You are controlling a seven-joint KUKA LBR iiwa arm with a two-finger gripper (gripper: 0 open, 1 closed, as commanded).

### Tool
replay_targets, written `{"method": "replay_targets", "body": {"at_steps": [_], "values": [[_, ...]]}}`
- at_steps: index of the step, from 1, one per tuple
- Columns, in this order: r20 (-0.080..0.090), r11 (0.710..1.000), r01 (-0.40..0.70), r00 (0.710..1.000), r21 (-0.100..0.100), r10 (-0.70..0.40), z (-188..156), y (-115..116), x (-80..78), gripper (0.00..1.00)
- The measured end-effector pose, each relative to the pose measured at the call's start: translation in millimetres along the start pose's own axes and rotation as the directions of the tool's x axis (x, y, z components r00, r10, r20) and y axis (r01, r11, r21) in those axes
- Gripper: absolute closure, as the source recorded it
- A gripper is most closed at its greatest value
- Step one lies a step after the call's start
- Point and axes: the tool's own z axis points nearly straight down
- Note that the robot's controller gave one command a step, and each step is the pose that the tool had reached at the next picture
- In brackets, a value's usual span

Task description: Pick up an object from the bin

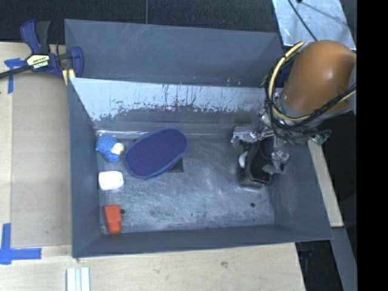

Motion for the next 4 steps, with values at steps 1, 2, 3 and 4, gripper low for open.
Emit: {"method": "replay_targets", "body": {"at_steps": [1,2,3,4], "values": [[0.009,0.86,0.511,0.86,-0.008,-0.511,64.3,-19.9,-8.8,0.0],[0.0,0.86,0.51,0.86,-0.002,-0.51,64.4,-24.5,-3.7,1.0],[0.013,0.86,0.511,0.86,0.002,-0.511,64.3,-20.9,-9.7,0.0],[0.002,0.86,0.51,0.86,0.005,-0.51,64.1,-25.3,-4.6,1.0]]}}
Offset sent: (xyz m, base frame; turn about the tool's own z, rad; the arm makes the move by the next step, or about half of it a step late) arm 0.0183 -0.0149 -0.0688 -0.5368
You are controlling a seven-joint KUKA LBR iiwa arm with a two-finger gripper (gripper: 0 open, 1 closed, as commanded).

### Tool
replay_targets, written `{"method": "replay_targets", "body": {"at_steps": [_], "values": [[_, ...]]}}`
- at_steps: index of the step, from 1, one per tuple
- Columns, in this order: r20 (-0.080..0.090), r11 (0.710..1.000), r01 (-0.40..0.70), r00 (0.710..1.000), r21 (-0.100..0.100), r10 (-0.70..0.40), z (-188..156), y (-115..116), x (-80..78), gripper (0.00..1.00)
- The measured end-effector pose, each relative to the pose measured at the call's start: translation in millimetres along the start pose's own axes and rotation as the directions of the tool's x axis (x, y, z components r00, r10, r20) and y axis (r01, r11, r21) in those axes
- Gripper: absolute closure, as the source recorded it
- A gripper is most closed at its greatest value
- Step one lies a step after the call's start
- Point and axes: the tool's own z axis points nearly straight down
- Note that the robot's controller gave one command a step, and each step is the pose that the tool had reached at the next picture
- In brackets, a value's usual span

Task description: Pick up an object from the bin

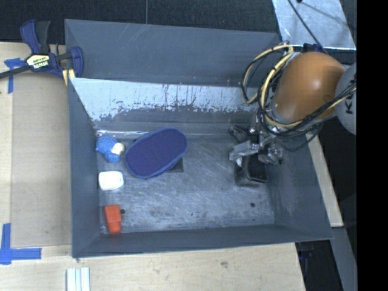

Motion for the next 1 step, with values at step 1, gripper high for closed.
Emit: {"method": "replay_targets", "body": {"at_steps": [1], "values": [[-0.002,0.999,0.04,0.999,0.004,-0.04,-171.1,58.4,10.9,1.0]]}}
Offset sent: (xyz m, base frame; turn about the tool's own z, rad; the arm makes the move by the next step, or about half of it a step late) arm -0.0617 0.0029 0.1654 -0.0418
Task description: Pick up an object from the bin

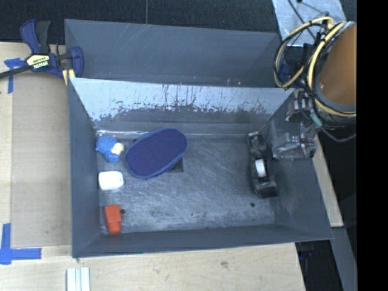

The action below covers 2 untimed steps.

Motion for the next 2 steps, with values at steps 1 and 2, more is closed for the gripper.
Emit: {"method": "replay_targets", "body": {"at_steps": [1,2], "values": [[0.0,0.995,-0.1,0.995,-0.017,0.1,107.7,26.5,-19.7,1.0],[0.0,0.995,-0.1,0.995,-0.008,0.1,103.1,23.8,-18.7,0.0]]}}
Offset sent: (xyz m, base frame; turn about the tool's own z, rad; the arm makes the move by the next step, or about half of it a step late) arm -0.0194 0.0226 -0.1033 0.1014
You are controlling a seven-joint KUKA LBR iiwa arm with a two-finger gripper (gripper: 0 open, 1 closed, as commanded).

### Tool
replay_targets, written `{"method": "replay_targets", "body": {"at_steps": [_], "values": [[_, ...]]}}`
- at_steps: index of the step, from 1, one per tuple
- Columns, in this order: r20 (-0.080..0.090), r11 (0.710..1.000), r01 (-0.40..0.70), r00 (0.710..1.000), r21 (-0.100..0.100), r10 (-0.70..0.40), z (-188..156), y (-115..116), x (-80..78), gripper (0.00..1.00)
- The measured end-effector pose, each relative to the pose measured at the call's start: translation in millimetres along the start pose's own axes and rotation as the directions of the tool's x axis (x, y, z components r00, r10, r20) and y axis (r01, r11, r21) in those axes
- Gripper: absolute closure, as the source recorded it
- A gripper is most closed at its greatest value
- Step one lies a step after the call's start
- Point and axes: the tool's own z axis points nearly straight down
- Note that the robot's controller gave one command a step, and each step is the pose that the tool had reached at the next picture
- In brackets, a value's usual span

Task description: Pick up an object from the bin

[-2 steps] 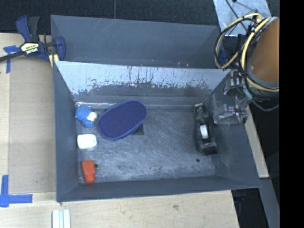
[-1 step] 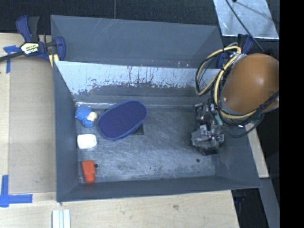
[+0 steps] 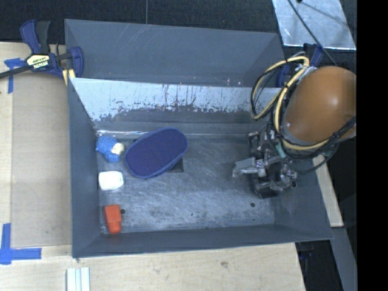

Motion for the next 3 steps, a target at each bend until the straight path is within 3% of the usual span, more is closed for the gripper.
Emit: {"method": "replay_targets", "body": {"at_steps": [1,2,3], "values": [[0.006,0.975,0.224,0.975,0.0,-0.224,65.2,-53.5,15.5,0.0],[0.011,0.975,0.223,0.975,0.0,-0.223,64.1,-53.0,12.5,1.0],[-0.001,0.958,0.288,0.958,0.002,-0.288,-67.0,-48.6,20.6,1.0]]}}
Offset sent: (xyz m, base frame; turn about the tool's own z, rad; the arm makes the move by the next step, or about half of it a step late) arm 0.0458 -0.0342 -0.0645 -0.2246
